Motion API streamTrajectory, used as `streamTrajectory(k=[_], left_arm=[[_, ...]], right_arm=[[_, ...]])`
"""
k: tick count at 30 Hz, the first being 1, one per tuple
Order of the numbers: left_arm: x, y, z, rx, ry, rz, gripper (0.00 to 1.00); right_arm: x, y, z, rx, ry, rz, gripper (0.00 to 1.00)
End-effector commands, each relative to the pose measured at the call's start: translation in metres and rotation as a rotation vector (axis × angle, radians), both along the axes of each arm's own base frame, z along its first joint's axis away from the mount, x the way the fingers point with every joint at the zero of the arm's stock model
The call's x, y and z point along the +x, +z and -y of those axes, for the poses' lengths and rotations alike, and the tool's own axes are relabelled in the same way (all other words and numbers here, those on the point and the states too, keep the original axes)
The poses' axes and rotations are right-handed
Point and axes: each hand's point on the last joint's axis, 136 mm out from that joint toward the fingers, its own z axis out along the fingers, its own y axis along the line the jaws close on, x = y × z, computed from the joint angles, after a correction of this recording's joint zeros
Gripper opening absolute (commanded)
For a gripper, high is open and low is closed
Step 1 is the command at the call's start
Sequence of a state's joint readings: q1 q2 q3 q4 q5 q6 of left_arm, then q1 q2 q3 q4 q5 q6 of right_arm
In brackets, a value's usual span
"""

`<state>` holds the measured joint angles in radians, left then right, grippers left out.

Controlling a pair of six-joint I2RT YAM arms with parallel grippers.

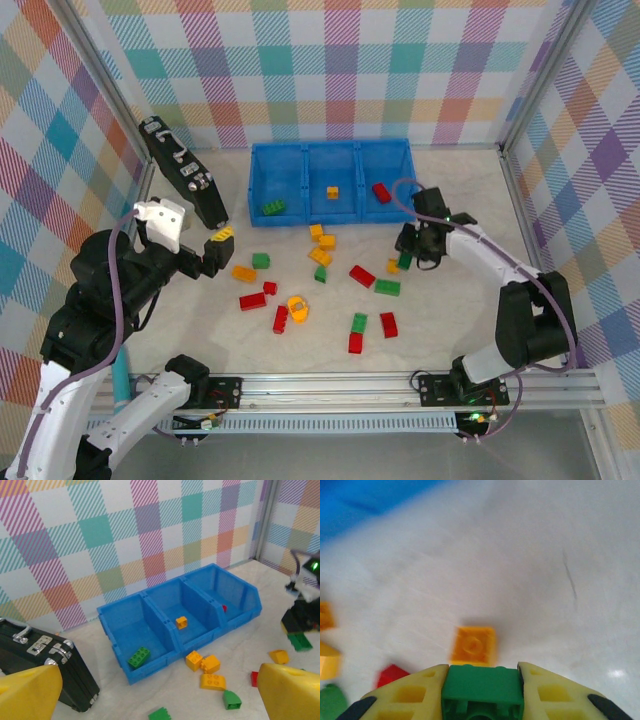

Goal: Sort the legos into containers by color
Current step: Pick up the lego from the middle-right of the table, then place the lego in the container.

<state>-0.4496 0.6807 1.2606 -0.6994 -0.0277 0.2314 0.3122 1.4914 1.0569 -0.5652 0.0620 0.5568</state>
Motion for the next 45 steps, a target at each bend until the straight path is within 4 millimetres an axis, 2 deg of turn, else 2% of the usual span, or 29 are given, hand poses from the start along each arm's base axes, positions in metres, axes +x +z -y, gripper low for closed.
streamTrajectory(k=[1,5,8,11,14,17,20,25,36,45], left_arm=[[0.002,0.0,-0.009,0.036,0.045,0.049,1.0],[0.005,0.002,-0.009,0.047,0.05,0.055,1.0],[0.007,-0.002,-0.008,0.056,0.053,0.05,1.0],[0.009,-0.004,-0.01,0.066,0.064,0.047,1.0],[0.009,-0.004,-0.011,0.072,0.071,0.048,1.0],[0.011,-0.004,-0.011,0.076,0.073,0.05,1.0],[0.015,-0.009,-0.009,0.086,0.077,0.036,1.0],[0.02,-0.012,-0.005,0.089,0.068,0.023,1.0],[0.02,-0.011,-0.003,0.081,0.057,0.015,1.0],[0.017,-0.006,0.001,0.061,0.036,0.013,1.0]], right_arm=[[0.033,0.065,-0.025,-0.044,0.15,0.197,0.25],[0.077,0.121,-0.067,-0.054,0.278,0.377,0.26],[0.107,0.147,-0.106,-0.063,0.36,0.483,0.26],[0.133,0.162,-0.151,-0.077,0.448,0.595,0.26],[0.154,0.166,-0.197,-0.072,0.542,0.68,0.28],[0.168,0.161,-0.24,-0.038,0.649,0.751,0.33],[0.174,0.155,-0.274,-0.01,0.743,0.788,0.33],[0.173,0.132,-0.311,-0.045,0.854,0.796,0.33],[0.172,0.063,-0.345,-0.152,1.001,0.757,0.34],[0.174,0.019,-0.359,-0.219,1.069,0.712,0.41]])
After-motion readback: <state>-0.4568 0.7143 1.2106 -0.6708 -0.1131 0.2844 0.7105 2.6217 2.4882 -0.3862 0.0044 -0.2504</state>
